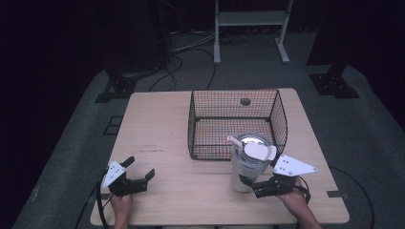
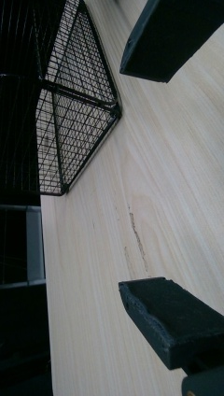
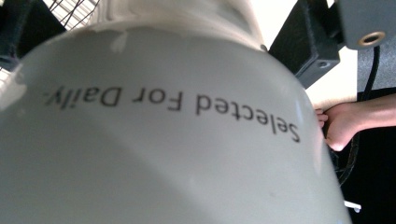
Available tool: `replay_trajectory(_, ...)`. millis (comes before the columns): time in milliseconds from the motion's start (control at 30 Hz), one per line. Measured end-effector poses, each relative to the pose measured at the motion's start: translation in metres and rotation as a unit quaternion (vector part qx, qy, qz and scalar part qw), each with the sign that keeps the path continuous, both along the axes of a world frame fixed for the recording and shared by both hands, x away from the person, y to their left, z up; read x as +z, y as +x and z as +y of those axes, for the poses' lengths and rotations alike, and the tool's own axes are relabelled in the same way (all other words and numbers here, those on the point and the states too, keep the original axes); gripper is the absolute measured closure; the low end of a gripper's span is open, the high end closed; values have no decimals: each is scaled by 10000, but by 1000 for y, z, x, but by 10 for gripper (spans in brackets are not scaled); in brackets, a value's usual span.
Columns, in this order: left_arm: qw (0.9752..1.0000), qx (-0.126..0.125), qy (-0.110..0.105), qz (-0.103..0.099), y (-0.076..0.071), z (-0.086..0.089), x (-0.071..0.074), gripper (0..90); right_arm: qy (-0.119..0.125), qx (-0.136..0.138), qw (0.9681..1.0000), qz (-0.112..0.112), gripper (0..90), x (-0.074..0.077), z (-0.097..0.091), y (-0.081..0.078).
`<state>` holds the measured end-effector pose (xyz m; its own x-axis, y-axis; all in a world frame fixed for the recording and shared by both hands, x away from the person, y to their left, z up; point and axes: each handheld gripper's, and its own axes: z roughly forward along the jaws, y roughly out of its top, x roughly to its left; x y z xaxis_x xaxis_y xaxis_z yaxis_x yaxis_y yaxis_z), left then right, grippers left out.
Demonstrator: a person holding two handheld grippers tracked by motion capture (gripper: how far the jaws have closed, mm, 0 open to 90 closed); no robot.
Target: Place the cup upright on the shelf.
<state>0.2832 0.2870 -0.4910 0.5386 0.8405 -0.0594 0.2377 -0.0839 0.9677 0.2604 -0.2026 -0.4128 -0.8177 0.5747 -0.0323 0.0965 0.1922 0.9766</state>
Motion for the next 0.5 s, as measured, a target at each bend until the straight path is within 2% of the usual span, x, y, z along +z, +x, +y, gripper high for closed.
replay_trajectory(367, 10000, 2, -14, 5, 0, 0, 0, 0, -40, 22, 10000, -28, 77, 22, 2, 10)
replay_trajectory(500, 10000, 4, -16, 5, 0, 0, 0, 0, 14, 66, 10000, -20, 76, 35, 4, 15)
